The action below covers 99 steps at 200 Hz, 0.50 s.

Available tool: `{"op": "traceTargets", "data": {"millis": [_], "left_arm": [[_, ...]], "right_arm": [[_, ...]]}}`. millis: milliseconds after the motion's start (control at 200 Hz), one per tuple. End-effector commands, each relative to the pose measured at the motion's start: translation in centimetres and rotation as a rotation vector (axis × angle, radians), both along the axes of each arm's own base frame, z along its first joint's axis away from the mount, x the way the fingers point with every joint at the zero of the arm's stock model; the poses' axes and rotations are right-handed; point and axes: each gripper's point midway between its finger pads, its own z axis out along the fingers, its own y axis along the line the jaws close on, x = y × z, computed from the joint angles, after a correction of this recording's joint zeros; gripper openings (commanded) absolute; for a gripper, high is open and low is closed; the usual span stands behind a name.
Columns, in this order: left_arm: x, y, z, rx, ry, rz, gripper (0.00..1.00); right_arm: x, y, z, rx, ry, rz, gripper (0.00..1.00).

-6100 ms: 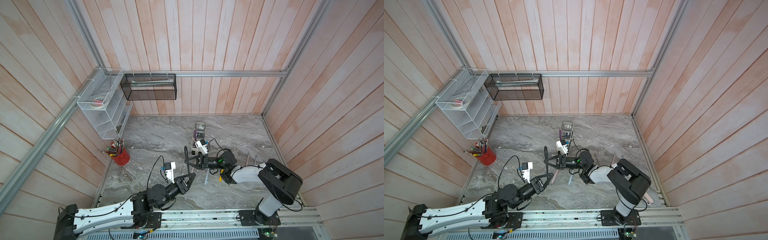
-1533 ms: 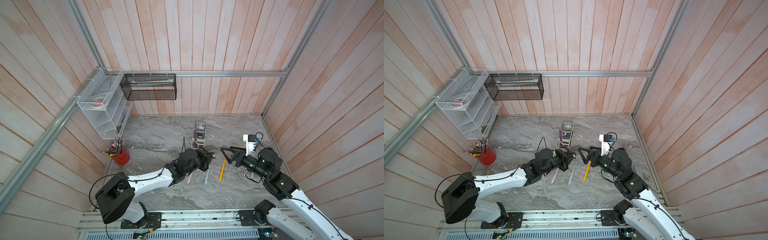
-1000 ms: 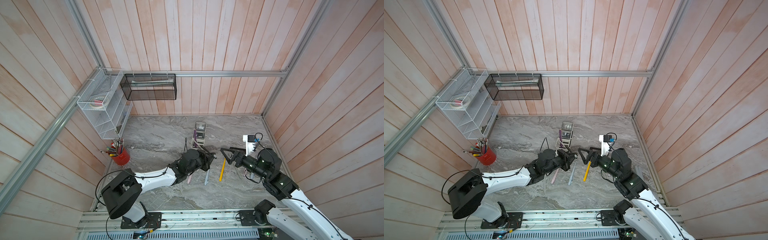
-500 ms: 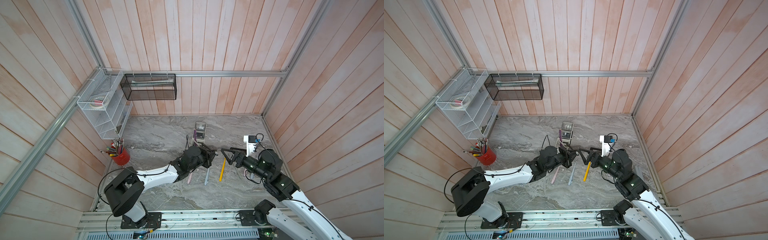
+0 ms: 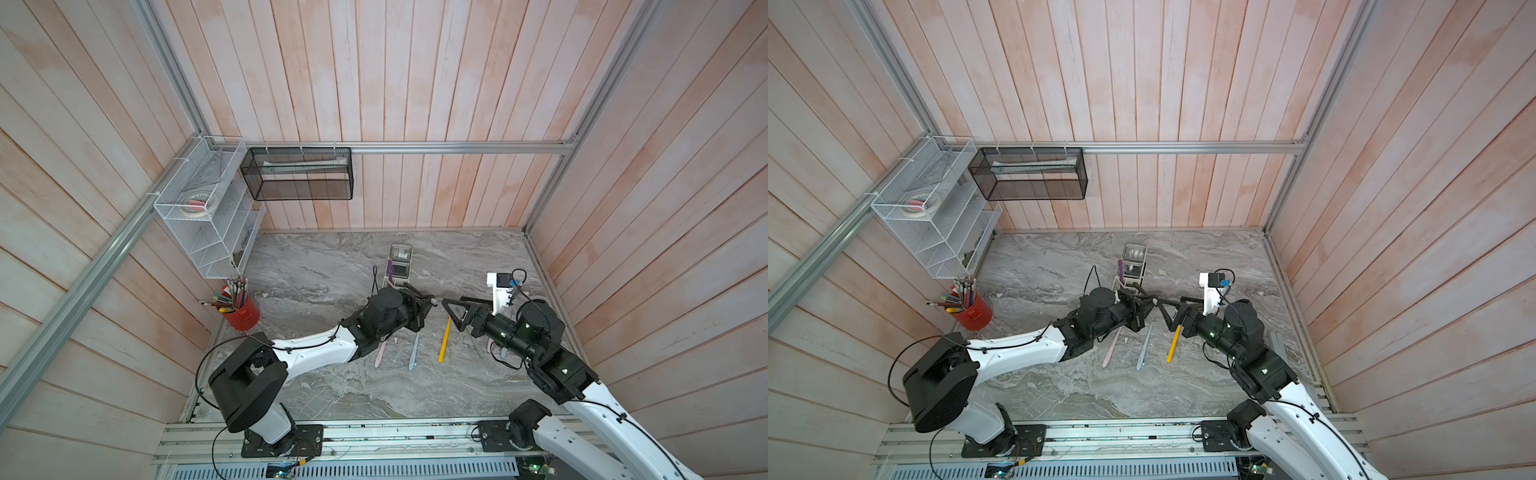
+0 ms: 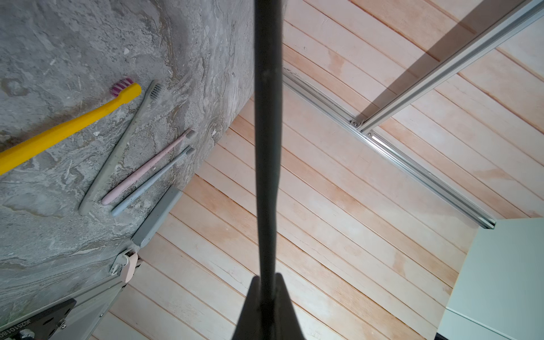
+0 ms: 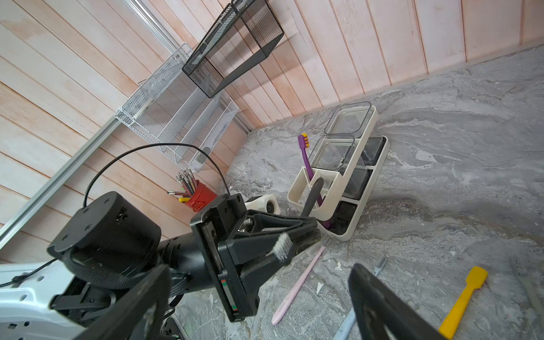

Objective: Place the toothbrush into the toothbrush holder
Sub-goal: Place the toothbrush in the toothbrush holder.

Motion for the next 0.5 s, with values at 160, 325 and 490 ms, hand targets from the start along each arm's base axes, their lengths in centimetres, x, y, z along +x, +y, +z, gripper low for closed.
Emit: {"op": "traceTargets", "data": {"millis": [160, 325, 490], "left_arm": [[-1.8, -0.4, 1.4, -0.08, 0.082, -0.001, 0.0], [-1.9, 0.4, 0.6, -0.072, 0.095, 0.023, 0.0], [-1.9, 1.0, 0.0, -0.072, 0.109, 0.04, 0.0]], "right_arm": [[-0.1, -0.1, -0.2, 0.009, 0.009, -0.001, 0.96], [-0.1, -0.1, 0.0, 0.01, 0.008, 0.0, 0.96], [-0.1, -0.1, 0.1, 0.01, 0.005, 0.001, 0.96]]}}
